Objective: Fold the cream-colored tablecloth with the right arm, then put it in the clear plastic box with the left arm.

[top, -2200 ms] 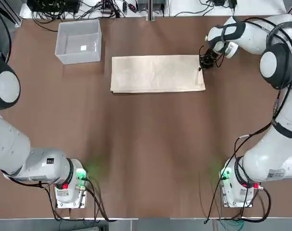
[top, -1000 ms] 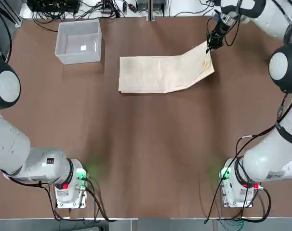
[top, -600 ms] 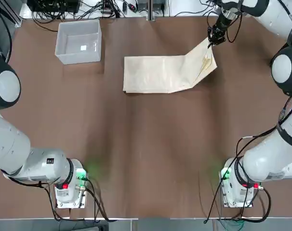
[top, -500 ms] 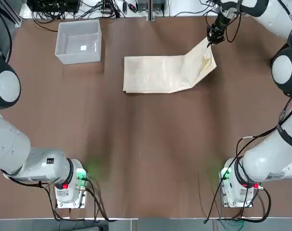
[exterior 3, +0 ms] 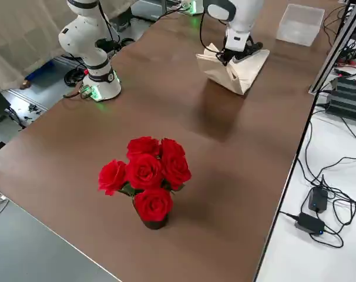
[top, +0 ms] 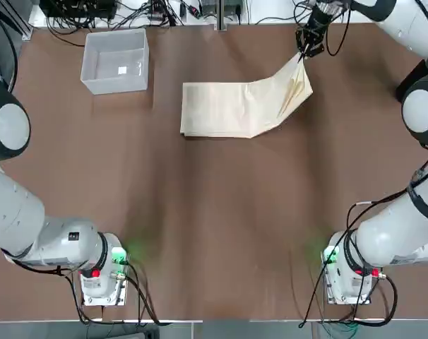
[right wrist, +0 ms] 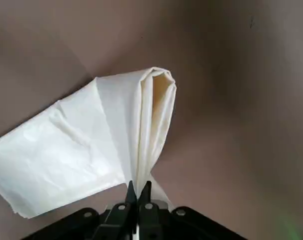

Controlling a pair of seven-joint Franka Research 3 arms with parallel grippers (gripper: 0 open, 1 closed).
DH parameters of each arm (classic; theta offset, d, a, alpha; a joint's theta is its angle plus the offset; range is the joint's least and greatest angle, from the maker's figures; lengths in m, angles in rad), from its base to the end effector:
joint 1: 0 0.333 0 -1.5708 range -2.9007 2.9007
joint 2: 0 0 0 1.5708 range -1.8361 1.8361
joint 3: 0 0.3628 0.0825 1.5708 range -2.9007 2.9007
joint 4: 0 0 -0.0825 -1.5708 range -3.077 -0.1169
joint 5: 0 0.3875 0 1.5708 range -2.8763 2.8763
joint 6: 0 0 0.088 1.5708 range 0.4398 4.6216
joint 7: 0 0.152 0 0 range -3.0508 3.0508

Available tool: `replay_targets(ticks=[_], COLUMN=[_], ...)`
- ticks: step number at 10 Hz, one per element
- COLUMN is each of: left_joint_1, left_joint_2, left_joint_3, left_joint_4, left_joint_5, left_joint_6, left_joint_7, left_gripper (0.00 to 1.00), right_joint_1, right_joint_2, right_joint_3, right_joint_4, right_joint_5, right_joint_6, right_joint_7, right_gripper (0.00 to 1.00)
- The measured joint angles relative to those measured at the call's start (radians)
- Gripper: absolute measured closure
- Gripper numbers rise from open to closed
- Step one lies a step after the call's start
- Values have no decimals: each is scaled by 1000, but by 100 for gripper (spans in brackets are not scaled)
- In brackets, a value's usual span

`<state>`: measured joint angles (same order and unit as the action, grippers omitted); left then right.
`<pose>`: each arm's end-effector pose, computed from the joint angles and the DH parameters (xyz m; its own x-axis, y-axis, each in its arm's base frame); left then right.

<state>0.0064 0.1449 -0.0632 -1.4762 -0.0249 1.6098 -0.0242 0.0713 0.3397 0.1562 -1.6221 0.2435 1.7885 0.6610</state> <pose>0.6103 -0.0357 0.5903 0.9994 -0.0311 -0.0119 -0.0307 -0.9990 0.0337 0.6287 0.1672 0.4188 0.8380 -0.4507 -0.3075 -0.5011 -0.8587 -0.1070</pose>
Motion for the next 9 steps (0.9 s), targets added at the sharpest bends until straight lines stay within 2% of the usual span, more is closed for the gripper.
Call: replay_targets(ticks=[4, 6, 9], left_joint_1=[0, -1, -1], left_joint_2=[0, 0, 0], left_joint_3=[0, 0, 0], left_joint_4=[0, 0, 0], left_joint_5=[0, 0, 0], left_joint_6=[0, 0, 0], left_joint_7=[0, 0, 0], left_gripper=[0, 0, 0], right_joint_1=[0, 1, 1], right_joint_2=[0, 0, -2], right_joint_3=[49, 91, 160], right_joint_4=[61, 90, 171], right_joint_5=[-2, -31, -82], right_joint_6=[-29, -32, -115], right_joint_7=[146, 241, 399], right_gripper=[97, 97, 97])
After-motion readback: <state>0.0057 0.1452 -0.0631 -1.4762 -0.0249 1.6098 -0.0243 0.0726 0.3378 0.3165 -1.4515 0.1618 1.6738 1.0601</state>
